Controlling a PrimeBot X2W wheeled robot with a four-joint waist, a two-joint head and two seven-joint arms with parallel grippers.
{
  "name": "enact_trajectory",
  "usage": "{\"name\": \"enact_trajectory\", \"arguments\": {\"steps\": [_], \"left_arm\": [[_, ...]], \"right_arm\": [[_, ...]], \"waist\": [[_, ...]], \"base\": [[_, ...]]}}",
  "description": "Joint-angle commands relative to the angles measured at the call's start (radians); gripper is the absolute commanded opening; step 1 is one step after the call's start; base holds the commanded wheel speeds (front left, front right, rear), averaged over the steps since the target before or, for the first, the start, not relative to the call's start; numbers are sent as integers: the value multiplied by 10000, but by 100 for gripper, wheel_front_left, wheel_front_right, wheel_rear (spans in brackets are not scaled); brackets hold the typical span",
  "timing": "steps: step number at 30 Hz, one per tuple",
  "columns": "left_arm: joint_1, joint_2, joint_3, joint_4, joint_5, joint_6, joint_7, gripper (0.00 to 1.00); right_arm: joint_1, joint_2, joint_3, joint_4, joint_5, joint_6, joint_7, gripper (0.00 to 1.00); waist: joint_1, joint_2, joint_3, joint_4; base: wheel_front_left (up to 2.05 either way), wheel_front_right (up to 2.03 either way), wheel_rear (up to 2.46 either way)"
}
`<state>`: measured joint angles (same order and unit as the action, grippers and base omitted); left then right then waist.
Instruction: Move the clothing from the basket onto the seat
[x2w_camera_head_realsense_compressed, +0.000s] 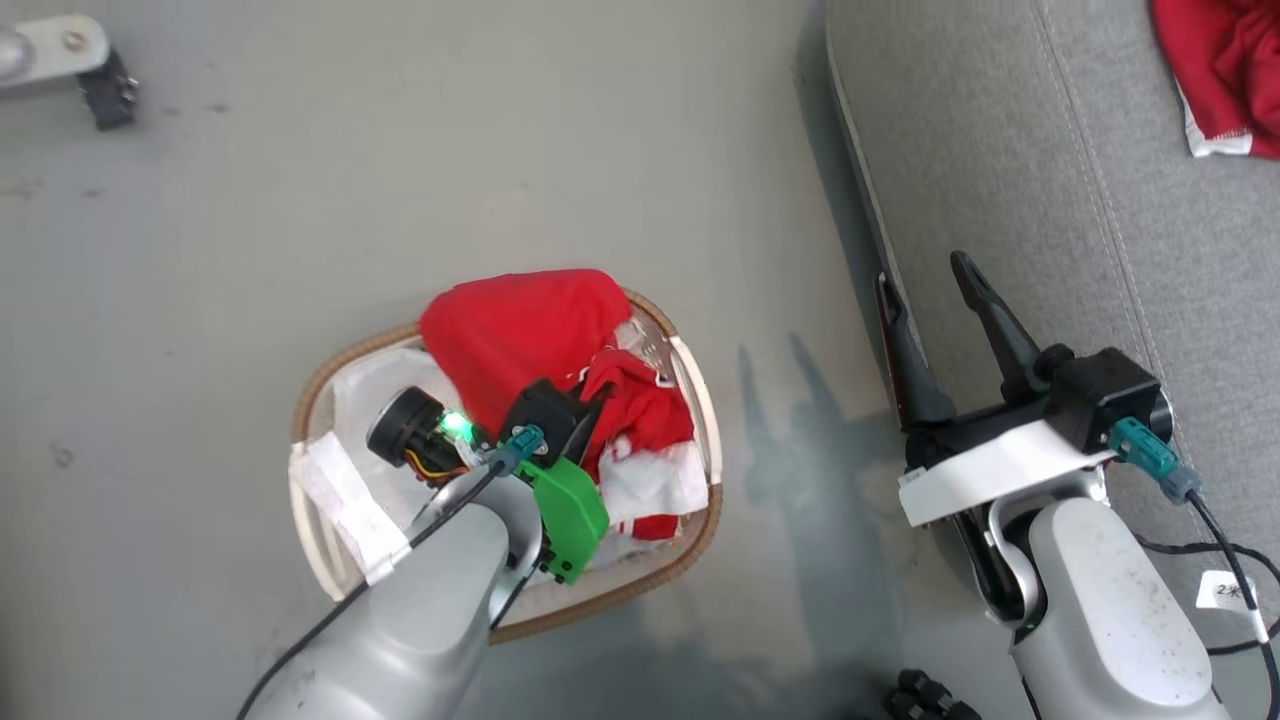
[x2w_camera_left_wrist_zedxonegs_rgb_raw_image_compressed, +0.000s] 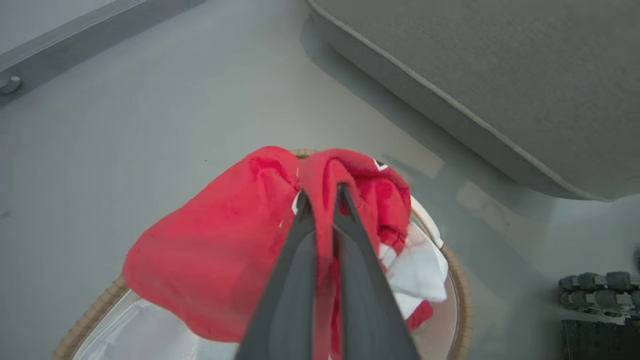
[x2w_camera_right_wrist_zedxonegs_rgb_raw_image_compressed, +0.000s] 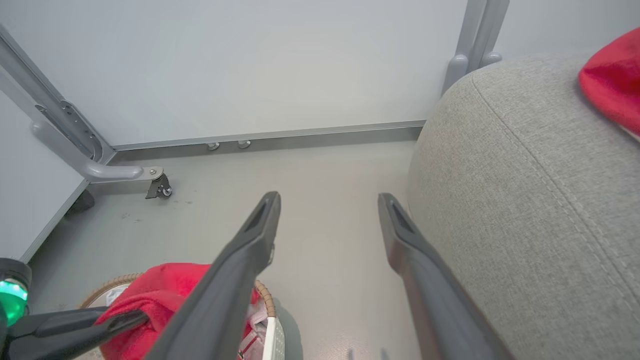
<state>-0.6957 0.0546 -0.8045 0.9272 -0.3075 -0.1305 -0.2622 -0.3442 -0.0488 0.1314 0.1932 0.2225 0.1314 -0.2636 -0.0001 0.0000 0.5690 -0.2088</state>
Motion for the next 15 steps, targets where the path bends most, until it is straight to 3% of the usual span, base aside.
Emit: {"name": "enact_trajectory", "arguments": {"steps": [1, 15], "left_arm": [[331, -15, 145, -359, -58, 21, -35, 0], [1937, -31, 1489, -4257, -682, 148, -37, 0]], "right_arm": [[246, -49, -36, 37, -134, -14, -15, 100], [1404, -49, -241, 271, -206, -14, -15, 100]], "waist": [[1, 0, -1103, 839], [1, 0, -3058, 1584]], "base": [[0, 0, 0], [0, 0, 0]]}}
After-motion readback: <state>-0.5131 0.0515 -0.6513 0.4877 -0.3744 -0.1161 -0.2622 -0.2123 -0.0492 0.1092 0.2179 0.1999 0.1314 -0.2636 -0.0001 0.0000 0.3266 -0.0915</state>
